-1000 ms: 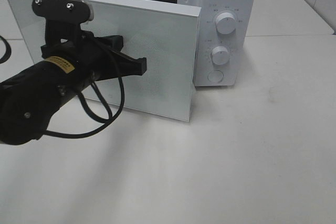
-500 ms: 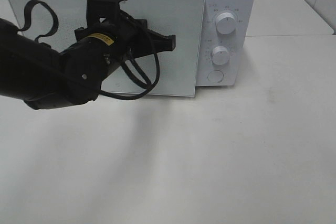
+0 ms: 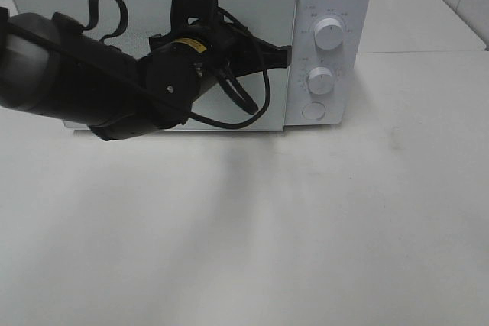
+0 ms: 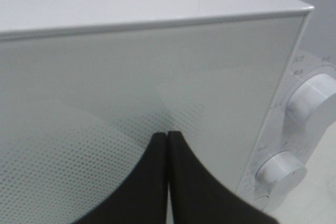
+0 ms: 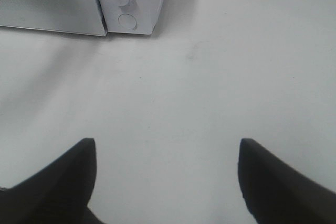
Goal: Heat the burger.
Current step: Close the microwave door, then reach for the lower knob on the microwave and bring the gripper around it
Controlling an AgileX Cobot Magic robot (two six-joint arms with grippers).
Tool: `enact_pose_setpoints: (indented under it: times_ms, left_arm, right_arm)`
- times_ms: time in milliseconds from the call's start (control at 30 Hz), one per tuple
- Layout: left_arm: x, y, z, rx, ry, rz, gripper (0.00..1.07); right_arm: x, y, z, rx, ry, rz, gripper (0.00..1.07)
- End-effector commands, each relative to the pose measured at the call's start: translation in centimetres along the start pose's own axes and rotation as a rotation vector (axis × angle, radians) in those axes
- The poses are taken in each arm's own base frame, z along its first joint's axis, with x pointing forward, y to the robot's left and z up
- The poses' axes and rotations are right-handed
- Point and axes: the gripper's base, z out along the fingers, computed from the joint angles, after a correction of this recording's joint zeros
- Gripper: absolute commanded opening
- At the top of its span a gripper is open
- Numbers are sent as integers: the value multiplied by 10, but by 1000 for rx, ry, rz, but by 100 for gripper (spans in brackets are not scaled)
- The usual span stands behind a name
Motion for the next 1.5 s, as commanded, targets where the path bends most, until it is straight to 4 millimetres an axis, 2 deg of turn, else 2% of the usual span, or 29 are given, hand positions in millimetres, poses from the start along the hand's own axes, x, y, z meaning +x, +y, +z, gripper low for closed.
enact_pose_setpoints:
  times_ms: [33,433,567,633,800,1067,1200,1233,1300,1333,1367,1400,1433,1467,1500]
  left_arm:
    - [-9,6,15,-49,-57,-33,0]
    - [-9,7,25,-47,-57,-37,0]
    - [-10,-4,19,6,5,-36,0]
    - [-13,-14,10,36,6,-7,0]
    - [-9,-17,-3,49,20,8,0]
    - [-5,-10,-34,96,125,24,0]
    - [0,-3,-59,138,216,42,0]
    - [0,-3,-59,138,216,42,0]
    - [2,0,-74,181,294,71,9]
    - [2,0,-74,181,294,71,9]
    - [5,0,-83,214,354,71,24]
    - [5,0,-83,214,354,71,24]
    - [6,3,-88,233,404,63,45]
    - [6,5,-90,249,440,55,56]
    - [6,5,-90,249,440,55,56]
  right_arm:
    - [2,0,-3,4,-28,-2,72]
    - [2,0,-3,4,-28,-2,72]
    - [2,0,-3,4,-28,-2,72]
    - [2,0,-3,4,-28,-2,72]
    - [2,0,-3,4,-28,-2,72]
    - [2,0,-3,4,-28,-2,72]
    - [2,0,-3,4,-28,-2,72]
    - [2,0,-3,4,-28,-2,72]
    - [2,0,-3,4,-28,-2,72]
    - [2,0,-3,4,-28,-2,72]
    - [2,0,-3,4,-28,-2,72]
    - [2,0,-3,4,-28,-2,72]
    - [2,0,-3,4,-28,-2,72]
    - [2,0,-3,4,-28,-2,72]
    - [2,0,-3,4,-28,-2,72]
